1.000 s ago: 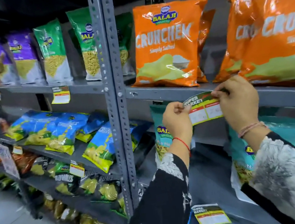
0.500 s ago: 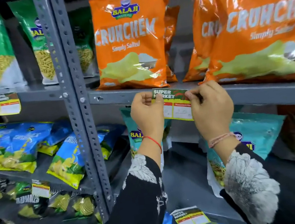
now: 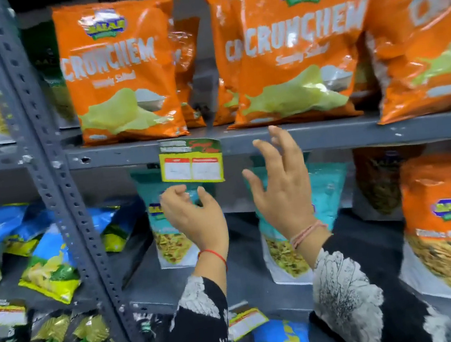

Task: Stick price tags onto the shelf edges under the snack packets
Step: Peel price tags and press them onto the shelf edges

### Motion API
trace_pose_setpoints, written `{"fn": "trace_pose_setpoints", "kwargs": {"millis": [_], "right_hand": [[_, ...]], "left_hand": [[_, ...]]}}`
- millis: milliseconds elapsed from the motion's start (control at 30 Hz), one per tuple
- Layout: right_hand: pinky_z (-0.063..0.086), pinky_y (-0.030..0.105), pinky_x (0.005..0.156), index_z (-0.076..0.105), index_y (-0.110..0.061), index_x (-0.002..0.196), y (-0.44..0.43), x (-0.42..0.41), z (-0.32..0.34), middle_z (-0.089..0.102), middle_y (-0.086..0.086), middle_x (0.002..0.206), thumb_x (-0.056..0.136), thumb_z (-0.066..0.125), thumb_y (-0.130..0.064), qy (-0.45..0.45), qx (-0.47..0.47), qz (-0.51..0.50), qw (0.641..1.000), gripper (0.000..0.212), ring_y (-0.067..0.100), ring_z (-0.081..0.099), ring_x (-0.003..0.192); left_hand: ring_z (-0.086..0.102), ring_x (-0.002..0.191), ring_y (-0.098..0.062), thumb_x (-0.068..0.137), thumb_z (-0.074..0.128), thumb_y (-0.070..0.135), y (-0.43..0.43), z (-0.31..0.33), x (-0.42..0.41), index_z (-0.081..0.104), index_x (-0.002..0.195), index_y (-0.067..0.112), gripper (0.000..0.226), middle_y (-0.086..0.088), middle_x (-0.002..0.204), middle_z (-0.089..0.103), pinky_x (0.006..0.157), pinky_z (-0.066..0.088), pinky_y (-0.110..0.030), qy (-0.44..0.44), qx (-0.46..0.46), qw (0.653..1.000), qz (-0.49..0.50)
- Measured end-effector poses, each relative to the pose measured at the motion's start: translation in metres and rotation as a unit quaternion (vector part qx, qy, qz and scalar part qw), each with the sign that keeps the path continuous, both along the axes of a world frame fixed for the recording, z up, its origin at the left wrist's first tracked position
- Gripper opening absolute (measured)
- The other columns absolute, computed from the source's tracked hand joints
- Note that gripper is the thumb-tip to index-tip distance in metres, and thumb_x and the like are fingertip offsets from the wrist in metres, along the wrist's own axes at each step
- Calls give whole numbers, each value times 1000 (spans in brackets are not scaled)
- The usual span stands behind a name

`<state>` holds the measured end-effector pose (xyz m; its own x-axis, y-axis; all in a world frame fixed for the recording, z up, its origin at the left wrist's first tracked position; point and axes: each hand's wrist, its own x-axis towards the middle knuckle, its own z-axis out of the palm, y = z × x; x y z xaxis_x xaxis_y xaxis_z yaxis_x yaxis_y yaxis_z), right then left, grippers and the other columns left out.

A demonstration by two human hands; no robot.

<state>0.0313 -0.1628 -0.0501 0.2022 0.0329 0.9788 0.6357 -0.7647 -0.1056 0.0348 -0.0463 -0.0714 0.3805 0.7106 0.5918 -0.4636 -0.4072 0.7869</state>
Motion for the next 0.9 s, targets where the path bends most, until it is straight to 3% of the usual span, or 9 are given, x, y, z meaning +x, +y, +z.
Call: {"fn": "trace_pose_setpoints", "kwargs": {"millis": [133,300,400,533,600,667,733,800,900], "right_hand": [[28,36,100,40,-8,121,-75,-12,-17,24,10,136,83,62,-18,-27,13,-86,996,45,33,31,126],[25,35,104,39,-12,127,-206,-35,-20,22,12,138,87,57,-24,-45,37,-150,987,45,32,28,129],[22,34,105,40,-13,130,-306,-52,-20,26,18,141,89,52,-27,-27,57,-217,974,45,33,26,130],[17,30,109,42,-6,129,-434,-74,-6,31,30,140,86,59,-23,4,193,-222,956,49,36,28,130],[23,35,106,44,-2,127,-476,-81,5,35,28,138,86,58,-35,38,207,-199,957,54,36,32,127],[25,30,100,48,-1,123,-500,-83,10,44,27,130,88,49,-44,50,192,-182,963,56,28,37,120],[30,28,92,55,-3,116,-515,-82,14,53,23,118,89,52,-38,29,220,-169,960,44,24,42,108],[37,36,84,62,-6,104,-527,-81,15,54,14,102,84,62,-25,17,237,-156,959,28,23,45,96],[45,42,75,62,-12,82,-533,-81,20,49,-4,85,75,68,-15,9,264,-110,958,9,24,48,86]], "left_hand": [[41,77,-22,77,54,10,-84,-14,-13,47,87,6,13,-19,80,52,76,36,-37,-42,132,990,-33],[44,78,-20,79,52,9,-225,1,-35,53,81,7,4,-16,78,60,75,35,-31,-100,239,954,-153],[49,82,-17,79,51,11,-317,8,-50,57,83,8,8,-14,82,64,78,39,-29,-83,219,938,-256],[64,82,-24,80,56,18,-425,18,-62,65,86,7,16,-16,87,72,75,49,-31,-13,165,908,-384],[65,84,-24,79,63,21,-470,26,-66,67,91,4,22,-19,92,73,72,46,-22,44,109,896,-428],[62,83,-19,80,64,19,-501,29,-71,68,92,1,22,-19,94,72,68,41,-18,69,83,900,-422],[63,85,-21,82,60,17,-517,28,-73,68,92,3,19,-18,95,73,71,46,-23,66,55,911,-402],[64,83,-19,84,58,15,-525,26,-78,68,93,3,19,-16,94,73,65,46,-15,50,32,925,-376],[60,65,8,83,60,14,-534,26,-86,67,91,1,17,1,77,68,53,40,0,27,15,910,-413]]}}
